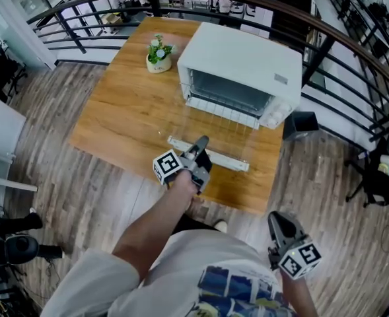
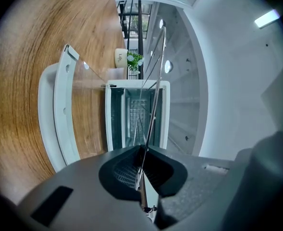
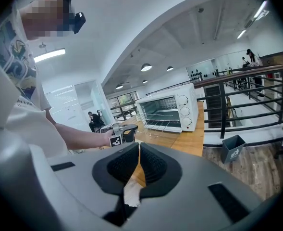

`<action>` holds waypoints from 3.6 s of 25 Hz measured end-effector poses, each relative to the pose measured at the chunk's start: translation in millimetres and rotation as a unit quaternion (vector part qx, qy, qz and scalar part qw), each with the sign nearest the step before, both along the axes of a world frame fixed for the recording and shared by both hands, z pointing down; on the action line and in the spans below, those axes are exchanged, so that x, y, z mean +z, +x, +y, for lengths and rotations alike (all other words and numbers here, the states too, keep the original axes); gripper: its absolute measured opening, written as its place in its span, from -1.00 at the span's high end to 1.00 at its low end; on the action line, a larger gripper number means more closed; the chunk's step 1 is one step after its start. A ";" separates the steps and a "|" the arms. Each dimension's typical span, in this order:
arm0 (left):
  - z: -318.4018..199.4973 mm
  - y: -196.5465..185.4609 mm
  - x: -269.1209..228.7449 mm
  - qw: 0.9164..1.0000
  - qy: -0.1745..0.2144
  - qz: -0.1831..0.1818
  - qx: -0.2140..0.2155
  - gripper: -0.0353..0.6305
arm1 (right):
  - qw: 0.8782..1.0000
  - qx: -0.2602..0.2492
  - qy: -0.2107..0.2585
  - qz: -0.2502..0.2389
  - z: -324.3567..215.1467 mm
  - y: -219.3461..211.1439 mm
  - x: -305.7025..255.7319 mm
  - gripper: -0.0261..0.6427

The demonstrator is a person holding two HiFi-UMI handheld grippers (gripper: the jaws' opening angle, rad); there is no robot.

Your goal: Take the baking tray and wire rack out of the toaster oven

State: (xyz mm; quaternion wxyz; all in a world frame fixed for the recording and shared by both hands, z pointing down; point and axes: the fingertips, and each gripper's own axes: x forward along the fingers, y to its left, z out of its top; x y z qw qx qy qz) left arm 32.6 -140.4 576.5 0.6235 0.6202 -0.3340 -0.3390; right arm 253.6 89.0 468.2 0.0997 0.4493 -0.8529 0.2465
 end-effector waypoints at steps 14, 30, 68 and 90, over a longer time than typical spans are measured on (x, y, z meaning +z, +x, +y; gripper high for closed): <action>15.2 -55.9 -3.3 1.000 0.000 -0.003 -0.022 0.89 | 0.999 -0.040 -0.001 -0.005 -19.4 -39.7 2.4 0.89; 26.3 -146.8 -8.6 0.999 -0.007 -0.004 -0.032 0.89 | 0.997 -0.081 -0.005 -0.002 -53.8 -101.8 1.7 0.89; -76.9 -338.8 51.5 1.000 -0.015 -0.004 -0.022 0.89 | 1.000 -0.001 -0.003 0.015 -124.4 -214.7 17.1 0.89; -108.5 -360.2 107.9 0.996 -0.070 -0.062 0.004 0.88 | 0.998 0.058 -0.005 0.026 -112.2 -211.3 13.9 0.89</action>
